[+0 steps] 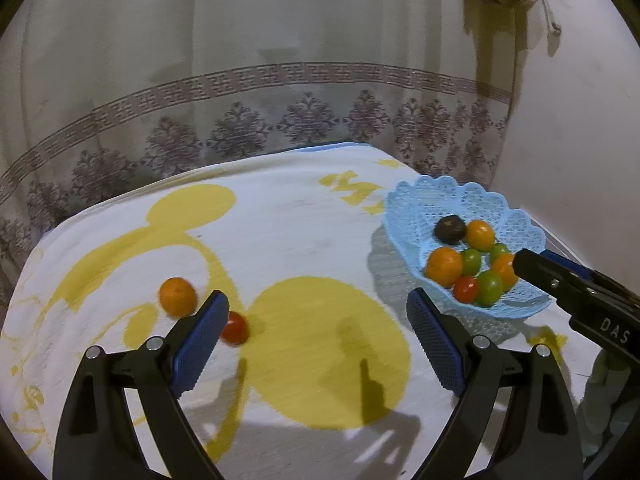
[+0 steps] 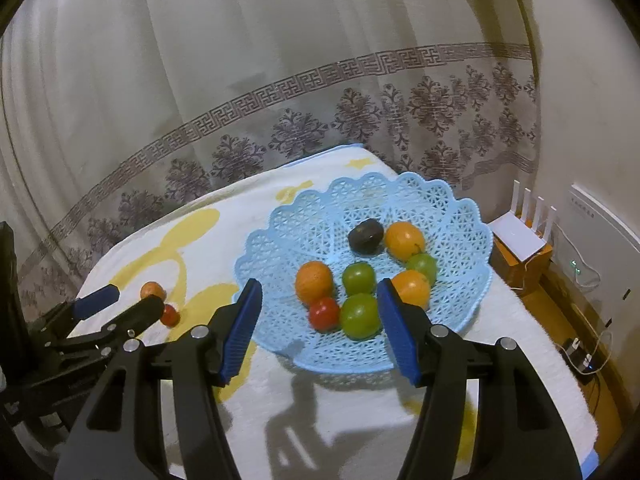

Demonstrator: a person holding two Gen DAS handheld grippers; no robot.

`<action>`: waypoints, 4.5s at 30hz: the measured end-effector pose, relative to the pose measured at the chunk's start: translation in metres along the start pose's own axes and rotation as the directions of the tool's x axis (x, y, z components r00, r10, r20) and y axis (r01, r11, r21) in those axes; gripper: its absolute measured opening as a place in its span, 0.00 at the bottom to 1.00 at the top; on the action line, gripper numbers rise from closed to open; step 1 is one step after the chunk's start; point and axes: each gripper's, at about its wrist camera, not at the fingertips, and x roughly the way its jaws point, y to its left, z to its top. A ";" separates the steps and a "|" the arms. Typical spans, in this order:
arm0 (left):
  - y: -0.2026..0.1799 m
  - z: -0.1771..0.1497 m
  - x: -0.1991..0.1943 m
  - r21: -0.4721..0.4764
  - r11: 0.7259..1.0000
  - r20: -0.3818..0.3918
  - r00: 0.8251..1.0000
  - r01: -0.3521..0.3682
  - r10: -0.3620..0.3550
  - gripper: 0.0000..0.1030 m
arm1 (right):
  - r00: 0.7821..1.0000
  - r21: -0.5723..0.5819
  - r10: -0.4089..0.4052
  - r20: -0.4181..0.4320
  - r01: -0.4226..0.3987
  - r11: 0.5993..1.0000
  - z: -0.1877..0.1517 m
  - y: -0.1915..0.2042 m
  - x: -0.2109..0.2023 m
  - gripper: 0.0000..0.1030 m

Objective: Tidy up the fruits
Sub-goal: 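Move both open tools back toward the last orange and cherry tomato, then close the right tool around the red cherry tomato on the towel, then grasp the orange with the left tool while the right tool holds the cherry tomato, then carry the orange and cherry tomato over the blue basket with both tools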

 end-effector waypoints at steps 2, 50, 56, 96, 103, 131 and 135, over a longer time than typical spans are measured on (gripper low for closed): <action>0.006 -0.002 -0.002 -0.006 1.000 -0.003 1.000 -0.010 0.010 0.87 | 1.000 -0.010 0.006 -0.001 -0.006 1.000 -0.002 0.004 0.000 0.62; 0.124 -0.047 -0.022 -0.175 0.969 -0.080 0.983 -0.176 0.164 0.87 | 0.965 -0.251 0.158 -0.210 -0.209 0.945 -0.037 0.132 0.067 0.75; 0.139 -0.050 -0.021 -0.197 0.960 -0.090 0.979 -0.197 0.183 0.87 | 0.942 -0.240 0.191 -0.276 -0.259 0.936 -0.036 0.144 0.088 0.74; 0.174 -0.044 0.023 -0.232 0.935 -0.190 0.955 -0.269 0.228 0.87 | 0.913 -0.271 0.164 -0.374 -0.277 0.922 -0.036 0.161 0.146 0.27; 0.155 -0.027 0.042 -0.192 0.955 -0.176 0.965 -0.225 0.192 0.87 | 0.922 -0.246 0.169 -0.348 -0.264 0.933 -0.040 0.145 0.130 0.27; 0.126 -0.023 0.078 -0.124 0.983 -0.183 0.977 -0.134 0.110 0.36 | 0.931 -0.227 0.172 -0.323 -0.253 0.940 -0.041 0.140 0.126 0.27; 0.122 -0.029 0.063 -0.119 0.981 -0.174 0.976 -0.150 0.129 0.36 | 0.932 -0.223 0.178 -0.317 -0.255 0.941 -0.041 0.139 0.122 0.27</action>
